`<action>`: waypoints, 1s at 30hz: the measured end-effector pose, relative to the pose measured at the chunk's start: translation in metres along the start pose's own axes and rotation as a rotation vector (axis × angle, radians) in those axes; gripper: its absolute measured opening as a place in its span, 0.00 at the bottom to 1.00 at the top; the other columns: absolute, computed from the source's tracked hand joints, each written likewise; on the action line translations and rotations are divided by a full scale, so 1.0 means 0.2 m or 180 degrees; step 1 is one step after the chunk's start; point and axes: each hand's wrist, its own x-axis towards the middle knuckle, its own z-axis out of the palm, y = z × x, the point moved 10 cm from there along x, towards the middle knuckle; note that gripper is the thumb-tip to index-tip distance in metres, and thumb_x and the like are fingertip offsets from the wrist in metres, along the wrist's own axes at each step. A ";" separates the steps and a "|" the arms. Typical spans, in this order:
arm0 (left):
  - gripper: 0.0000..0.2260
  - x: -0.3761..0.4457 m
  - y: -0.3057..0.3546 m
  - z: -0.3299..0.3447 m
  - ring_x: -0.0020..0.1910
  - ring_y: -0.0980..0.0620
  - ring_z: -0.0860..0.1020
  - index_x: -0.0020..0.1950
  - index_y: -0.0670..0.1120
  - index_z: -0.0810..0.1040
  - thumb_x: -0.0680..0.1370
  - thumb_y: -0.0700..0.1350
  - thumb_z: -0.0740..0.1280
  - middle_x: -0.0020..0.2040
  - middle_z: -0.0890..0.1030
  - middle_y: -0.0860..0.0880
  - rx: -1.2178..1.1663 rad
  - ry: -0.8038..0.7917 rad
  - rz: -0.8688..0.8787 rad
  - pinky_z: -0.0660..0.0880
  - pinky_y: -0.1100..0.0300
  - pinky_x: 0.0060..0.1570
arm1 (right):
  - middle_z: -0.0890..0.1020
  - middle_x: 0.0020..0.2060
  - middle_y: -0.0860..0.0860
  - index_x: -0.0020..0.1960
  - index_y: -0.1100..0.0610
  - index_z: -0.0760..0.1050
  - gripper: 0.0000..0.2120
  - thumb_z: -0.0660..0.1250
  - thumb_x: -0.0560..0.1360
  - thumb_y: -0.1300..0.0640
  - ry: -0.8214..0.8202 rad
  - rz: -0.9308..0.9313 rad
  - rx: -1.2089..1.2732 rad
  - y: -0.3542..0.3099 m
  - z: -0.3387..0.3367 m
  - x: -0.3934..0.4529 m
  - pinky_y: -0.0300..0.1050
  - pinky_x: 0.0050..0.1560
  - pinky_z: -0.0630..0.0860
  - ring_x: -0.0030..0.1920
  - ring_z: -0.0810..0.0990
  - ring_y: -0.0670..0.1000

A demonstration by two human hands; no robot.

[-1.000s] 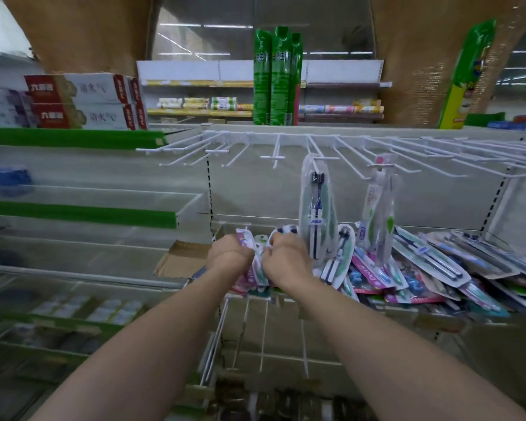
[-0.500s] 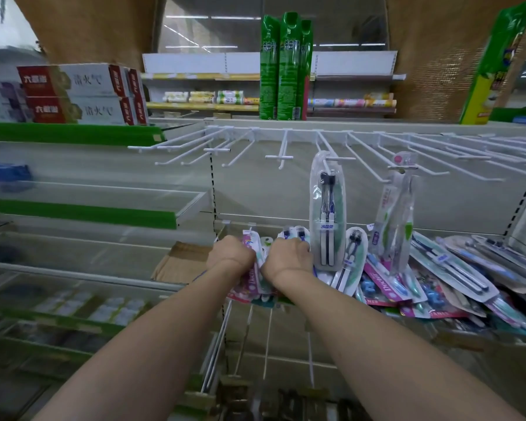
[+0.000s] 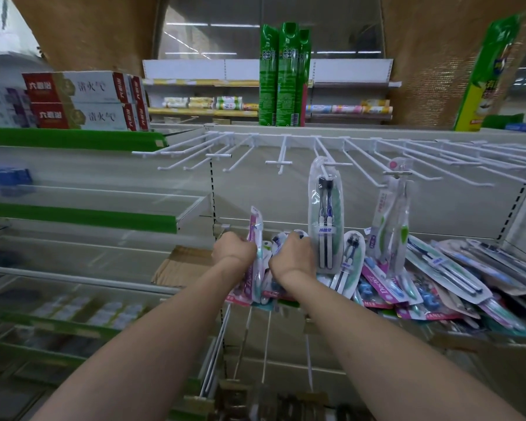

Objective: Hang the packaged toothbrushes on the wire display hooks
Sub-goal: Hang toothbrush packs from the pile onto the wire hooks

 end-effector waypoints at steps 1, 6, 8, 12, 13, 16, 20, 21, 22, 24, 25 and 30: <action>0.07 -0.01 0.00 -0.01 0.42 0.45 0.79 0.50 0.44 0.84 0.77 0.44 0.67 0.45 0.82 0.45 -0.0033 -0.0011 -0.0005 0.72 0.58 0.40 | 0.74 0.62 0.59 0.63 0.61 0.73 0.17 0.69 0.75 0.61 0.0018 0.0046 0.0098 0.00 -0.01 -0.01 0.46 0.46 0.72 0.58 0.78 0.60; 0.06 -0.06 0.00 -0.07 0.43 0.45 0.82 0.49 0.44 0.81 0.81 0.43 0.65 0.45 0.83 0.44 -0.0419 -0.0044 -0.0110 0.80 0.54 0.44 | 0.79 0.51 0.56 0.56 0.61 0.76 0.09 0.67 0.76 0.62 0.0101 0.0353 0.0585 0.02 -0.07 -0.05 0.44 0.40 0.73 0.51 0.81 0.58; 0.06 -0.09 -0.01 -0.09 0.44 0.43 0.83 0.50 0.43 0.81 0.81 0.43 0.65 0.46 0.83 0.43 -0.0590 -0.0077 -0.0179 0.83 0.50 0.48 | 0.80 0.47 0.54 0.54 0.60 0.77 0.08 0.69 0.76 0.60 0.0094 0.0461 0.0870 0.03 -0.08 -0.07 0.46 0.40 0.79 0.47 0.82 0.57; 0.03 -0.18 -0.02 -0.12 0.41 0.45 0.84 0.49 0.46 0.79 0.81 0.41 0.65 0.46 0.83 0.43 -0.0919 -0.0279 -0.0024 0.84 0.51 0.43 | 0.80 0.45 0.53 0.54 0.56 0.73 0.08 0.70 0.77 0.59 0.0145 0.0578 0.1805 0.08 -0.09 -0.14 0.39 0.24 0.76 0.37 0.82 0.52; 0.05 -0.20 -0.01 -0.13 0.42 0.45 0.84 0.48 0.47 0.79 0.80 0.39 0.65 0.46 0.83 0.44 -0.0979 -0.0318 0.0074 0.84 0.50 0.42 | 0.80 0.46 0.53 0.53 0.55 0.72 0.08 0.70 0.77 0.60 0.0192 0.0576 0.1993 0.10 -0.11 -0.16 0.37 0.21 0.73 0.35 0.81 0.51; 0.10 -0.28 0.02 -0.17 0.41 0.48 0.83 0.44 0.49 0.81 0.78 0.36 0.64 0.44 0.83 0.46 -0.1125 -0.0377 0.0334 0.83 0.51 0.40 | 0.81 0.44 0.53 0.52 0.54 0.73 0.09 0.70 0.76 0.63 0.0371 0.0526 0.2292 0.14 -0.16 -0.22 0.36 0.19 0.69 0.32 0.79 0.50; 0.08 -0.35 0.04 -0.17 0.42 0.49 0.83 0.47 0.48 0.82 0.79 0.36 0.66 0.46 0.84 0.45 -0.1276 -0.0462 0.0542 0.80 0.56 0.36 | 0.81 0.42 0.52 0.52 0.54 0.75 0.10 0.70 0.74 0.65 0.0515 0.0445 0.2514 0.16 -0.20 -0.31 0.35 0.19 0.70 0.31 0.80 0.50; 0.07 -0.38 0.05 -0.17 0.43 0.49 0.83 0.49 0.47 0.81 0.79 0.37 0.66 0.48 0.84 0.45 -0.1321 -0.0523 0.0595 0.80 0.55 0.38 | 0.82 0.41 0.52 0.51 0.54 0.75 0.09 0.69 0.74 0.65 0.0562 0.0426 0.2499 0.16 -0.22 -0.33 0.36 0.20 0.71 0.32 0.81 0.50; 0.06 -0.40 0.06 -0.16 0.44 0.49 0.83 0.51 0.46 0.81 0.80 0.37 0.66 0.49 0.83 0.44 -0.1366 -0.0592 0.0639 0.79 0.56 0.38 | 0.82 0.41 0.52 0.50 0.53 0.75 0.09 0.69 0.74 0.64 0.0622 0.0421 0.2488 0.17 -0.23 -0.34 0.37 0.22 0.73 0.33 0.82 0.51; 0.06 -0.42 0.08 -0.16 0.45 0.49 0.83 0.51 0.46 0.81 0.81 0.37 0.66 0.49 0.84 0.45 -0.1401 -0.0651 0.0730 0.77 0.59 0.37 | 0.82 0.42 0.52 0.48 0.53 0.74 0.08 0.70 0.73 0.63 0.0726 0.0437 0.2421 0.19 -0.26 -0.37 0.43 0.29 0.78 0.37 0.83 0.54; 0.06 -0.43 0.09 -0.16 0.45 0.50 0.83 0.50 0.46 0.81 0.81 0.37 0.66 0.49 0.84 0.45 -0.1416 -0.0667 0.0780 0.77 0.59 0.37 | 0.82 0.42 0.52 0.48 0.53 0.75 0.08 0.70 0.73 0.63 0.0746 0.0446 0.2379 0.20 -0.26 -0.38 0.45 0.32 0.80 0.38 0.84 0.55; 0.08 -0.50 0.13 -0.13 0.48 0.48 0.85 0.53 0.46 0.82 0.81 0.37 0.65 0.49 0.85 0.46 -0.1488 -0.0857 0.0928 0.82 0.54 0.43 | 0.82 0.41 0.51 0.50 0.55 0.76 0.09 0.70 0.71 0.63 0.0836 0.0497 0.2306 0.25 -0.28 -0.43 0.51 0.39 0.83 0.40 0.82 0.54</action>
